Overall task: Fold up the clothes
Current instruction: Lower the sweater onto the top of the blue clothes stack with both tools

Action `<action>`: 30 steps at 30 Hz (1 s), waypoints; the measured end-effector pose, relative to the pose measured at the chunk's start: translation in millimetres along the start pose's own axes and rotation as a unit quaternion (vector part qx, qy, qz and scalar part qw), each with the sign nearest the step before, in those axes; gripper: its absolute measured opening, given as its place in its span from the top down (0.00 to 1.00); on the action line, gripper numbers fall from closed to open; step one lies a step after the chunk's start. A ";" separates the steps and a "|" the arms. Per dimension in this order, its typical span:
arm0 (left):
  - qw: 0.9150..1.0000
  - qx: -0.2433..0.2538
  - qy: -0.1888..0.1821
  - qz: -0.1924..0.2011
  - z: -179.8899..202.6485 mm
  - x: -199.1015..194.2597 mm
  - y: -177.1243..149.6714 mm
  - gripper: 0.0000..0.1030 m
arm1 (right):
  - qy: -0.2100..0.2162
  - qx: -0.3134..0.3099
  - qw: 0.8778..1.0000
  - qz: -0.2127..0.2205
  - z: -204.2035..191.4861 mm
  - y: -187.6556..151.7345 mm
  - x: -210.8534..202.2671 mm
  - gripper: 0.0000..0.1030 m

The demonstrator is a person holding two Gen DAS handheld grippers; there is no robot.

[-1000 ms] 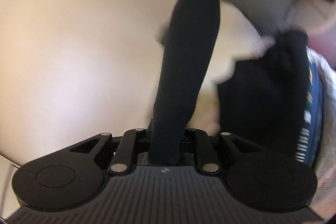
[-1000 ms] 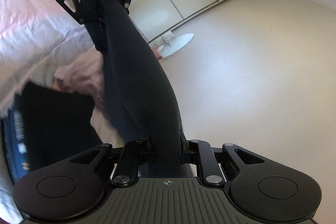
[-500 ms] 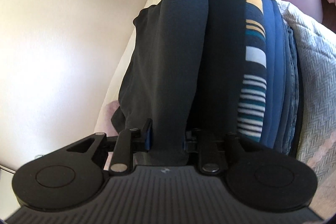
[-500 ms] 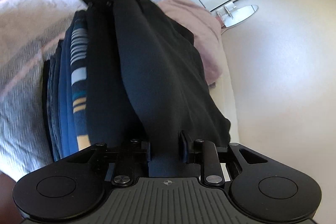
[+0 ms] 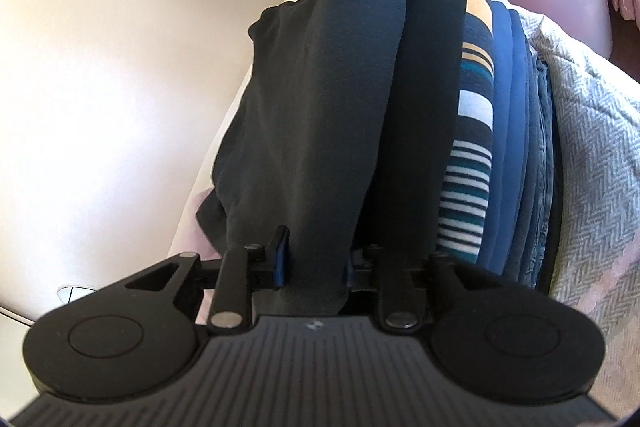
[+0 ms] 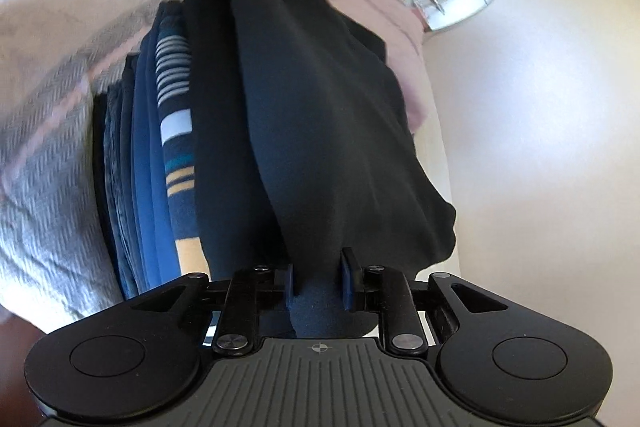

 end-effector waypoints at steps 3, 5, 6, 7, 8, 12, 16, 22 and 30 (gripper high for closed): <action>1.000 -0.004 -0.003 -0.006 -0.6 2.4 -5.6 0.75 | -0.003 0.023 1.000 -0.002 -0.8 7.9 3.6 0.80; 1.000 0.014 -0.005 -0.009 -0.6 2.7 -6.9 0.75 | 0.004 0.014 1.000 -0.011 -7.9 7.3 8.6 0.80; 1.000 0.016 -0.008 -0.010 -2.3 0.9 -7.1 0.75 | 0.003 0.003 1.000 -0.016 -11.6 6.6 9.0 0.80; 1.000 0.013 -0.008 -0.011 -3.5 -1.2 -8.4 0.75 | 0.000 0.004 1.000 -0.016 -11.2 7.4 6.6 0.80; 1.000 0.010 -0.007 -0.011 -4.1 -3.4 -10.2 0.75 | -0.002 0.009 1.000 -0.015 -9.8 8.7 3.7 0.80; 1.000 0.006 -0.004 -0.010 -4.1 -11.7 -15.6 0.75 | -0.012 -0.004 1.000 -0.017 -23.3 12.9 9.0 0.80; 1.000 -0.006 -0.009 -0.009 -4.0 -17.6 -13.3 0.75 | -0.014 0.005 1.000 -0.020 -26.2 14.1 4.5 0.79; 0.999 -0.027 -0.028 0.000 -7.4 -36.6 -17.6 0.67 | -0.006 0.045 0.999 -0.025 -21.2 18.2 -7.8 0.78; 0.999 -0.028 -0.019 0.031 -15.4 -51.1 -11.7 0.64 | -0.012 0.136 0.991 0.012 5.8 37.5 -41.4 0.41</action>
Point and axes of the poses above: each gripper's, at about its wrist camera, not at the fingertips, and x roughly the way its jaws point, z to its right, y to its top, the point moved 6 cm from there along x, roughly the way its jaws point, and after that the axes turned 3 degrees about y, right-handed, at the moved point
